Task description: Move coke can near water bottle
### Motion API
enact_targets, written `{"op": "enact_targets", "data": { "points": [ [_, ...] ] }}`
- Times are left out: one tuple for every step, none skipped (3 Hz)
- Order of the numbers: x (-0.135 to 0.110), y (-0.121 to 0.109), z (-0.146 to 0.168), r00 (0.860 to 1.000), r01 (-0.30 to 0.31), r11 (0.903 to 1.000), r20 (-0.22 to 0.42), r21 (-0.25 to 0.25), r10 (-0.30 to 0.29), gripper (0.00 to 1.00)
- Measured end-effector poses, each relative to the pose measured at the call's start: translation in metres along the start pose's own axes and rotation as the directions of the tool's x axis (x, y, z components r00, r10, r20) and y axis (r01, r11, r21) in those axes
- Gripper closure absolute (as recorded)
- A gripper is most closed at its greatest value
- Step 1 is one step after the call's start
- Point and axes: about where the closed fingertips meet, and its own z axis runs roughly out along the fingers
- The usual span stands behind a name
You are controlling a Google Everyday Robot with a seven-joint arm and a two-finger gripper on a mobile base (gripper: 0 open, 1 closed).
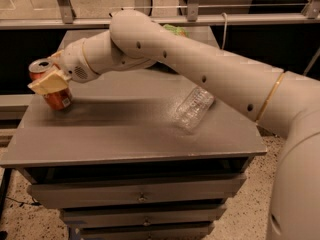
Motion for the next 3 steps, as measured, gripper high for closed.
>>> {"op": "enact_targets", "data": {
  "points": [
    [0.002, -0.011, -0.048, 1.000, -0.011, 0.9949, 0.004, 0.100, 0.011, 1.00],
    [0.004, -0.017, -0.111, 1.000, -0.025, 0.9727, -0.008, 0.231, 0.027, 1.00],
    [0.007, -0.019, -0.123, 0.999, -0.027, 0.9676, -0.010, 0.251, 0.030, 1.00]
  ]
}}
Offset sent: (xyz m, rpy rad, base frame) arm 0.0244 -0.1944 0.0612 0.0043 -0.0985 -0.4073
